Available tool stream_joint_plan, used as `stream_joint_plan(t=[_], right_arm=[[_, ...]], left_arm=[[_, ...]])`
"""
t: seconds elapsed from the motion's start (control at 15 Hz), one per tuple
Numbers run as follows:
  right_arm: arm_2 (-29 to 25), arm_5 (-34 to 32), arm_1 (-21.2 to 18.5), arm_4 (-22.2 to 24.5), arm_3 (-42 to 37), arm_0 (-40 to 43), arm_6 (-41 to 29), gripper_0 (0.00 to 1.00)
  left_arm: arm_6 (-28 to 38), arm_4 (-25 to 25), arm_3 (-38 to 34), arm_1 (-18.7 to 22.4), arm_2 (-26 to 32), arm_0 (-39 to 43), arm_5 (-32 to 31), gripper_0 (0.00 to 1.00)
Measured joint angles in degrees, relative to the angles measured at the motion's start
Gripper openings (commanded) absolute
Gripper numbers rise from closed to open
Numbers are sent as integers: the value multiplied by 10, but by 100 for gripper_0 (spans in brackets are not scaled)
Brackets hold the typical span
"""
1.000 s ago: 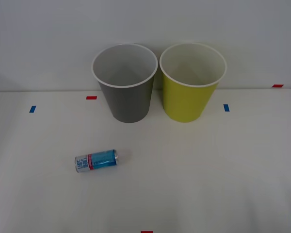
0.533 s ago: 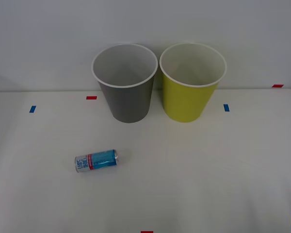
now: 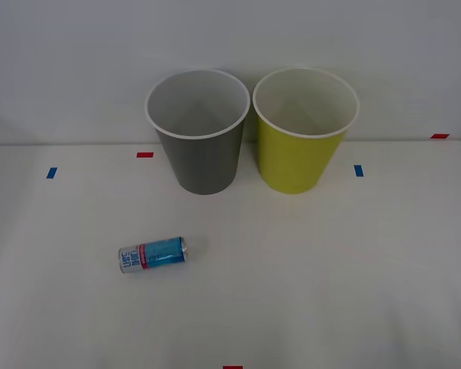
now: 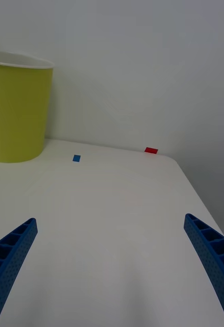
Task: Put cans in the gray bin and PET bottles in the light green bin.
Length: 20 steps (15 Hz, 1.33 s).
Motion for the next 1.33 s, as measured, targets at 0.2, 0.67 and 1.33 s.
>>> stream_joint_plan(t=[0.2, 0.67, 1.33], right_arm=[[0, 0, 0, 0, 0, 0, 0, 100], [0, 0, 0, 0, 0, 0, 0, 100], [0, 0, 0, 0, 0, 0, 0, 100]], left_arm=[[0, 0, 0, 0, 0, 0, 0, 100], [0, 0, 0, 0, 0, 0, 0, 100], [-11, 11, 23, 9, 24, -27, 3, 100]])
